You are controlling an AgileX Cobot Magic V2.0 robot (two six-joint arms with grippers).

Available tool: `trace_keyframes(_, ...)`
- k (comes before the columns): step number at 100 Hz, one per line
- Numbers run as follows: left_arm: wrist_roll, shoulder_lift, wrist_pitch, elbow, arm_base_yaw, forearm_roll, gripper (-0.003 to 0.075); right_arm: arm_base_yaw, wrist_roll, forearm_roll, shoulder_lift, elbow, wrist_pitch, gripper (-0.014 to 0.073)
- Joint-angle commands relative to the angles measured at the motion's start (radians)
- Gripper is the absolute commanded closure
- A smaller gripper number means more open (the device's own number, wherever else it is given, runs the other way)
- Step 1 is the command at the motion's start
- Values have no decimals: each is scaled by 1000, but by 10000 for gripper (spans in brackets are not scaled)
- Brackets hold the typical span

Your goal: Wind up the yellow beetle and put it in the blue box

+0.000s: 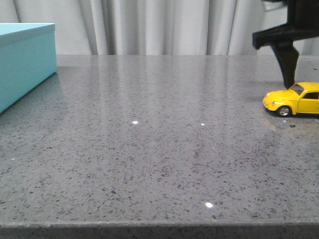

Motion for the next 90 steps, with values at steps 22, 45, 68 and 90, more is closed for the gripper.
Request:
trace_keyframes(22, -5, 7, -77, -31, -8, -8, 481, 25, -11, 58, -235, -19, -29, 75)
trace_keyframes(45, -5, 7, -77, -30, -8, -8, 481, 102, -11, 79, -308, -19, -118, 75)
trace_keyframes(68, -5, 7, -77, -30, -8, -11, 482, 111, -11, 79, -336, -18, -163, 75)
trace_keyframes(90, -5, 7, -68, -34, -8, -11, 482, 111, -21, 79, -388, -18, -275, 75)
